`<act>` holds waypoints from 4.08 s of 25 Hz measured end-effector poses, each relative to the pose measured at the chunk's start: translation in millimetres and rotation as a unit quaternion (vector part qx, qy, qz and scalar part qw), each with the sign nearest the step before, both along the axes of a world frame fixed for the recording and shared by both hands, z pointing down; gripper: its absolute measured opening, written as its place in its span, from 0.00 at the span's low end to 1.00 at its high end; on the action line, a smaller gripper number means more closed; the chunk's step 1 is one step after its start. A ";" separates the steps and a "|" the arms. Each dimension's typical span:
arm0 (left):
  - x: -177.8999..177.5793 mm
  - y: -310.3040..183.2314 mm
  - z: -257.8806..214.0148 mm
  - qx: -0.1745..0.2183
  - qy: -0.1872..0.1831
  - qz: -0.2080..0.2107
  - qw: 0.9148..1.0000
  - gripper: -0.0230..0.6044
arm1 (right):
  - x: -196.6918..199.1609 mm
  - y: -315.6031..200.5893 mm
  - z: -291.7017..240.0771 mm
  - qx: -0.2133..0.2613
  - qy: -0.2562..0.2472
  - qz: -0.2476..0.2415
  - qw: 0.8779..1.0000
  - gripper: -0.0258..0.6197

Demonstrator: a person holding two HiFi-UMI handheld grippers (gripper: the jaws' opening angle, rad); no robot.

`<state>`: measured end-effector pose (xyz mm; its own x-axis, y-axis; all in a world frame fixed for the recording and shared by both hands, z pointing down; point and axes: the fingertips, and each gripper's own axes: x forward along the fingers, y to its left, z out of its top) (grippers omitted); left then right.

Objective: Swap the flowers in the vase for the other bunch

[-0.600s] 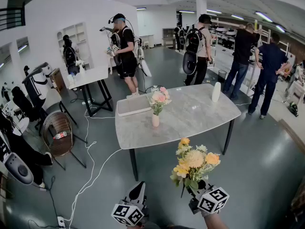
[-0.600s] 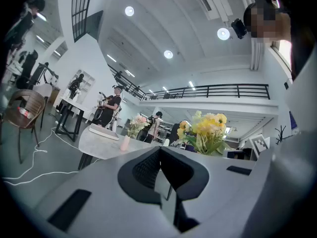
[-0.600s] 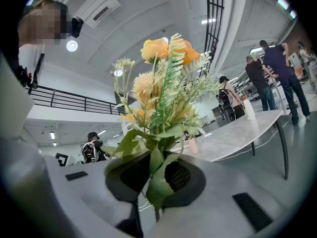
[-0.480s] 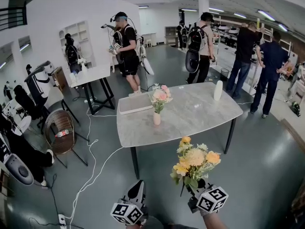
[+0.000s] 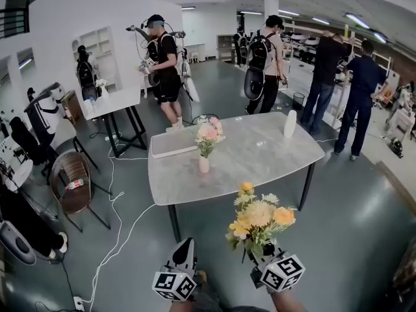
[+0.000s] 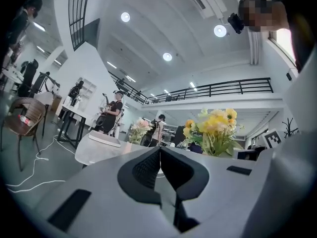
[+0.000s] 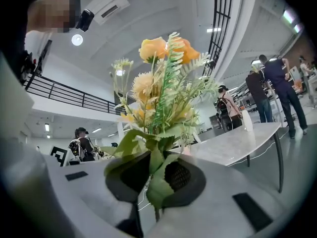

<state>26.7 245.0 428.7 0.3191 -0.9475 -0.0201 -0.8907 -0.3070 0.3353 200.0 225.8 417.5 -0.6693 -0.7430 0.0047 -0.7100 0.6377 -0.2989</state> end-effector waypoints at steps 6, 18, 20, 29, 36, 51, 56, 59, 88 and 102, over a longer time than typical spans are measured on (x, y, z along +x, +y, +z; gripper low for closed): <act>-2.8 -55.3 0.9 0.006 -0.002 0.030 1.000 0.06 | -7.0 -45.2 7.9 -0.009 -0.001 0.029 1.000 0.15; -39.7 -177.1 16.3 -0.020 -0.015 0.100 0.995 0.06 | -54.0 -153.0 24.0 -0.038 -0.023 0.078 0.996 0.15; -44.9 -192.1 19.5 -0.025 -0.016 0.110 0.993 0.06 | -59.9 -166.6 26.1 -0.042 -0.025 0.087 0.995 0.15; -60.5 -243.9 32.0 -0.033 -0.008 0.140 0.989 0.06 | -77.6 -211.9 34.7 -0.048 -0.022 0.123 0.991 0.15; -65.1 -259.4 39.4 -0.035 -0.013 0.176 0.984 0.06 | -88.6 -226.9 38.0 -0.048 -0.013 0.152 0.987 0.15; -59.5 -318.0 55.8 -0.015 -0.038 0.193 0.980 0.06 | -98.0 -272.2 36.8 -0.009 -0.013 0.218 0.976 0.15; -49.6 -348.1 68.9 -0.009 -0.068 0.198 0.978 0.07 | -96.3 -292.6 49.1 0.005 0.004 0.230 0.973 0.15; -45.0 -360.6 77.8 -0.010 -0.078 0.203 0.976 0.07 | -96.3 -301.6 53.3 0.013 0.018 0.237 0.971 0.15; -8.6 -450.6 93.1 -0.025 -0.147 0.206 0.967 0.38 | -76.7 -339.1 66.9 0.008 0.067 0.245 0.967 0.15; 6.7 -465.9 84.9 -0.020 -0.226 0.217 0.949 0.41 | -76.5 -345.8 70.3 -0.003 0.073 0.226 0.971 0.15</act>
